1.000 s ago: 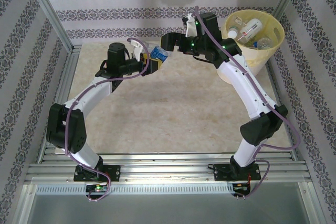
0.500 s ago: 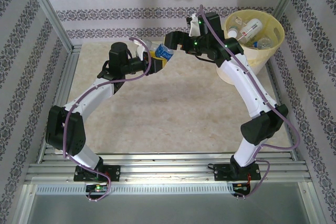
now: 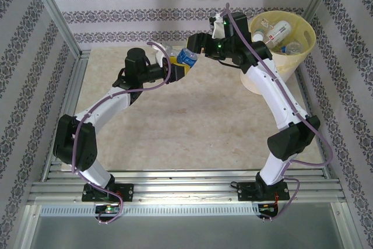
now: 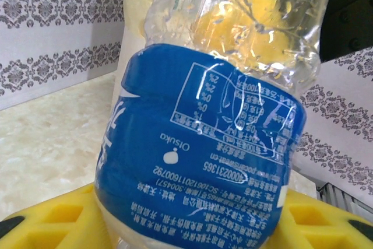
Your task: Throw the plastic bottles in the bin
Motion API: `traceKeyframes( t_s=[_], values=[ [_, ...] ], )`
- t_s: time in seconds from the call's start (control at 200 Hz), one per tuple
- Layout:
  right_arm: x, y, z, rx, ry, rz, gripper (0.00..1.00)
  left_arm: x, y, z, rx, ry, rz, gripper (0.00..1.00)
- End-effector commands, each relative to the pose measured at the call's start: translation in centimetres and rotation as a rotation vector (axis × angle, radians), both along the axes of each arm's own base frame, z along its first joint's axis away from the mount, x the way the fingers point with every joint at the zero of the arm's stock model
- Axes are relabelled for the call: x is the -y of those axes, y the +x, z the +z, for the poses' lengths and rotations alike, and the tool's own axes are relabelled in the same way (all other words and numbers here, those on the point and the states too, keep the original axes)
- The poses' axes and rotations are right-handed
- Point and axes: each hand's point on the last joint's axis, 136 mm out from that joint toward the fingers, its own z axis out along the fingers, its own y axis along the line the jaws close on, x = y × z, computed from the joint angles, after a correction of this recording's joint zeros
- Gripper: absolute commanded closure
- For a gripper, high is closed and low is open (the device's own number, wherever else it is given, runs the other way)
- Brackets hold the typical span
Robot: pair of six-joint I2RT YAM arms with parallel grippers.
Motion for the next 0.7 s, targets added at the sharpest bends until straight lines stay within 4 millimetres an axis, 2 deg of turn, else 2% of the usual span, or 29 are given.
traceKeyframes(
  t_s=[0.0,0.095,0.145,0.25,0.295,0.345,0.51,0.694],
  values=[
    [0.2,0.5,0.4,0.014,0.019,0.004,0.40,1.3,-0.7,1.8,0.059,-0.047,-0.060,0.71],
    [0.5,0.3,0.5,0.018,0.009,0.004,0.44,1.6,-0.7,1.9,0.057,-0.060,-0.067,0.66],
    [0.7,0.2,0.7,0.021,0.004,0.003,0.49,1.7,-0.6,1.9,0.056,-0.065,-0.069,0.59],
    [1.1,0.0,1.0,0.031,-0.006,-0.005,0.54,1.7,-0.4,1.9,0.049,-0.068,-0.067,0.33],
    [1.3,-0.1,1.4,0.045,-0.014,-0.011,0.55,1.7,-0.2,1.9,0.041,-0.066,-0.059,0.12],
    [1.7,-0.3,1.8,0.063,-0.024,-0.018,0.55,1.8,0.0,1.9,0.032,-0.063,-0.061,0.00],
    [3.5,-1.2,3.4,0.136,-0.105,-0.054,0.57,1.8,0.6,2.9,0.048,-0.072,-0.044,0.00],
    [7.9,-2.2,5.8,0.230,-0.209,-0.174,0.60,1.3,1.5,5.1,0.083,-0.105,-0.029,0.00]
  ],
)
